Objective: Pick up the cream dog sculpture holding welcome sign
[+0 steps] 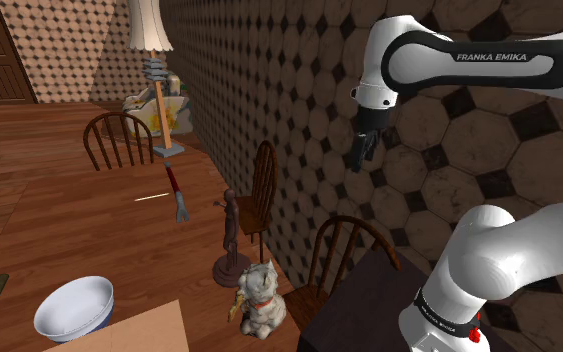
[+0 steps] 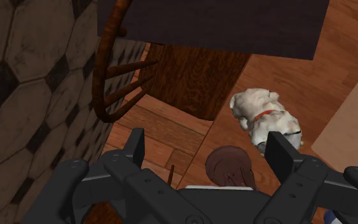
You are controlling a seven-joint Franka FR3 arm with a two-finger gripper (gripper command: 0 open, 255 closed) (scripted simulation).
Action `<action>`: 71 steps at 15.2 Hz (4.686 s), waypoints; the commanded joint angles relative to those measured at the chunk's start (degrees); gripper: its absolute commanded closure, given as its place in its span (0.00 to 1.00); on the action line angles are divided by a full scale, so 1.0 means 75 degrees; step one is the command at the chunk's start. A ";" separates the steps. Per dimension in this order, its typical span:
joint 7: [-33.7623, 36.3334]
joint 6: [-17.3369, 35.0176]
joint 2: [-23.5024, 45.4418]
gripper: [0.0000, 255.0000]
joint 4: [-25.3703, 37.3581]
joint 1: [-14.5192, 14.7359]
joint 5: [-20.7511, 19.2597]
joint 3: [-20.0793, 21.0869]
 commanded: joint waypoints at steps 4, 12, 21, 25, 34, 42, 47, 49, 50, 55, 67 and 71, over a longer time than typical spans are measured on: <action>-0.0271 0.0776 0.0498 0.00 -0.0246 0.0268 0.0024 0.0093; -0.0958 0.2798 0.2124 0.00 -0.0554 0.0944 0.0064 0.0399; -0.1594 0.4845 0.4292 0.00 -0.0333 0.1574 -0.0062 0.0866; -0.1776 0.5628 0.5306 0.00 -0.0065 0.1801 -0.0261 0.1107; -0.1844 0.7018 0.7601 0.00 0.0865 0.2360 -0.1218 0.1514; -0.1715 0.7747 0.9243 0.00 0.1755 0.2990 -0.2143 0.1490; -0.1529 0.8111 0.9731 0.00 0.1875 0.3111 -0.2346 0.1323; -0.1473 0.8223 0.9888 0.00 0.1921 0.3153 -0.2405 0.1268; -0.1473 0.8222 0.9889 0.00 0.1921 0.3153 -0.2405 0.1268; -0.1475 0.8226 0.9888 1.00 0.1917 0.3151 -0.2406 0.1266; -0.1728 0.7714 0.9202 1.00 0.1747 0.2976 -0.2128 0.1508; -0.1884 0.7408 0.8825 1.00 0.1684 0.2888 -0.1952 0.1633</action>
